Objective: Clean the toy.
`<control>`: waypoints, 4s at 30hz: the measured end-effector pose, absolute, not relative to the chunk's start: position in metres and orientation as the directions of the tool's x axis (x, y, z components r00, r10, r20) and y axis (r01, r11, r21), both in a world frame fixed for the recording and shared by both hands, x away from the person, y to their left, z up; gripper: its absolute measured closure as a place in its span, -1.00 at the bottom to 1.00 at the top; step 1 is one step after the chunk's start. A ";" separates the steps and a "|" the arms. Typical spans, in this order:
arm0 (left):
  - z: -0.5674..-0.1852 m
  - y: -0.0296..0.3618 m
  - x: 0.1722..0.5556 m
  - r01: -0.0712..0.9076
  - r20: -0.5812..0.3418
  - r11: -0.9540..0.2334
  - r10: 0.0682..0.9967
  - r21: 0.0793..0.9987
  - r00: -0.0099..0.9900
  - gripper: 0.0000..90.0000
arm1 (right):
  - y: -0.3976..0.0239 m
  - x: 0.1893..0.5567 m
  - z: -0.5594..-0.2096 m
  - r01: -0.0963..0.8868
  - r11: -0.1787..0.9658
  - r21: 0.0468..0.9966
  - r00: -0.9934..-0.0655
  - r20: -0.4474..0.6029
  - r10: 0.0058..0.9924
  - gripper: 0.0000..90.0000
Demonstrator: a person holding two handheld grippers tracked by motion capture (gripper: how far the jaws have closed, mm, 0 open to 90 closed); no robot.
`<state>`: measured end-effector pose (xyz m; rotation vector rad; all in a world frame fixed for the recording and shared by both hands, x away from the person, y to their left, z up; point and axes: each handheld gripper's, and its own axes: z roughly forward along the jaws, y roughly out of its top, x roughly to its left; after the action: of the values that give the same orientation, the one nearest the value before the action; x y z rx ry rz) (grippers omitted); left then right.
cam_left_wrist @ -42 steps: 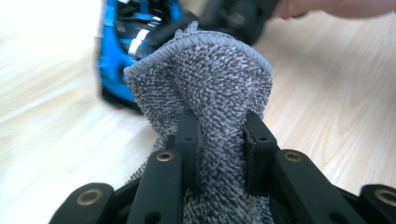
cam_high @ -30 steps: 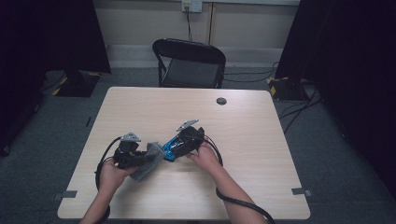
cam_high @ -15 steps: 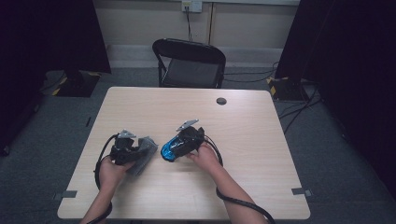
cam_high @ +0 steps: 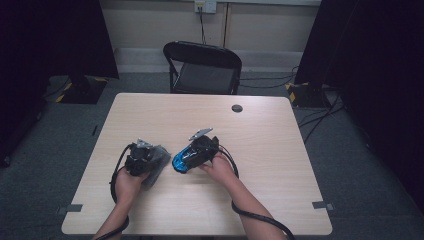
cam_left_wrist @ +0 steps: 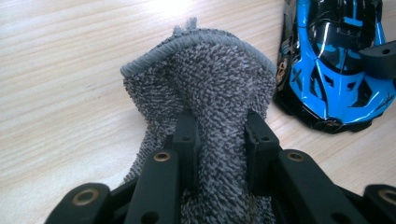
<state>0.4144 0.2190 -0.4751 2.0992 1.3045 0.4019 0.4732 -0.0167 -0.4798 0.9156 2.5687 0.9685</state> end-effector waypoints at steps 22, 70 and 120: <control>-0.472 0.201 0.408 0.697 -0.101 -0.360 0.844 0.620 0.527 0.59 | -0.017 0.473 -0.480 0.465 0.582 0.667 -0.774 -0.012 0.633 -1.00; -0.471 0.171 0.374 0.692 -0.205 -0.404 0.758 0.599 0.620 0.59 | -0.017 0.473 -0.480 0.469 0.583 0.664 -0.773 -0.011 0.634 -1.00; -0.443 0.202 0.375 0.645 -0.239 -0.364 0.717 0.672 0.654 0.55 | -0.016 0.473 -0.480 0.470 0.579 0.666 -0.772 -0.007 0.635 -1.00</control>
<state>0.3749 0.2020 -0.4433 2.1015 1.0526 0.1205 0.4725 -0.0164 -0.4800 0.9157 2.5667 0.9752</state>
